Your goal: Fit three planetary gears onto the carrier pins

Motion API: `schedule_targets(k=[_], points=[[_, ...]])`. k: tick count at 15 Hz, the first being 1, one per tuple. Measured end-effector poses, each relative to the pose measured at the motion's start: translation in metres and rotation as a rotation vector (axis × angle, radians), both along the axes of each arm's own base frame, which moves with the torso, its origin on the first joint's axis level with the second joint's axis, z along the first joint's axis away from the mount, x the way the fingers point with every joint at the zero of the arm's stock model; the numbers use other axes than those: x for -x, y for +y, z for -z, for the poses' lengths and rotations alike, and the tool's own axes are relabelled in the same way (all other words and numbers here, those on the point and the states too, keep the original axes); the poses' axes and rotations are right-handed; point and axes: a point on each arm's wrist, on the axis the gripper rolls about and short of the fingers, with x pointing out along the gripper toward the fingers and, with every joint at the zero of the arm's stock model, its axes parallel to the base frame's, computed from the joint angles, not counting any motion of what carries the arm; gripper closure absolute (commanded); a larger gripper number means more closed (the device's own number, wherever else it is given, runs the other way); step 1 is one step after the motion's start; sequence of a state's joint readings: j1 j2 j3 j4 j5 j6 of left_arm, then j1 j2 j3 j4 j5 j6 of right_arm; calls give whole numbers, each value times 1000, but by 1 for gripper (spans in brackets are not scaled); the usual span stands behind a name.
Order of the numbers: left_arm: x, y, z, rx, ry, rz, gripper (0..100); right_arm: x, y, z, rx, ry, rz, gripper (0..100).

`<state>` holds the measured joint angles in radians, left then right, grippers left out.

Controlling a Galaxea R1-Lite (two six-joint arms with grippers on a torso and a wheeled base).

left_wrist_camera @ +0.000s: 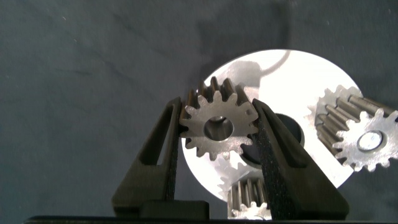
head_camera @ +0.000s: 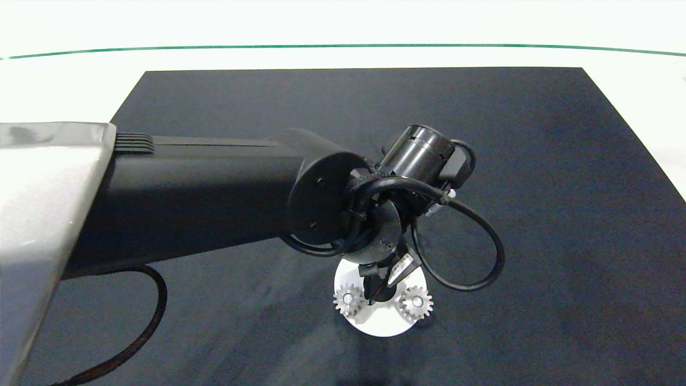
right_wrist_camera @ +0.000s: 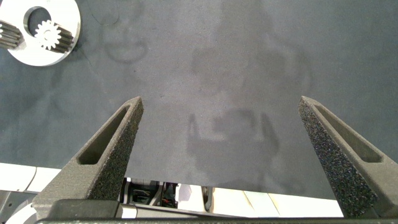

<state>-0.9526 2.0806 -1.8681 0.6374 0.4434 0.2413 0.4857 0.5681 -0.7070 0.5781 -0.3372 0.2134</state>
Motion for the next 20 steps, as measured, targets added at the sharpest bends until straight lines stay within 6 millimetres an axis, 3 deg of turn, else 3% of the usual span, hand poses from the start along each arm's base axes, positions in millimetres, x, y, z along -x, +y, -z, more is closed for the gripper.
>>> schedule_targets(k=[9,20], points=[[7,0,1,5,-1,-22,78,0,0,0,-1,0,0,0],[17,-15,9,-13,3,17,78,0,0,0,-1,-2,-1,0]])
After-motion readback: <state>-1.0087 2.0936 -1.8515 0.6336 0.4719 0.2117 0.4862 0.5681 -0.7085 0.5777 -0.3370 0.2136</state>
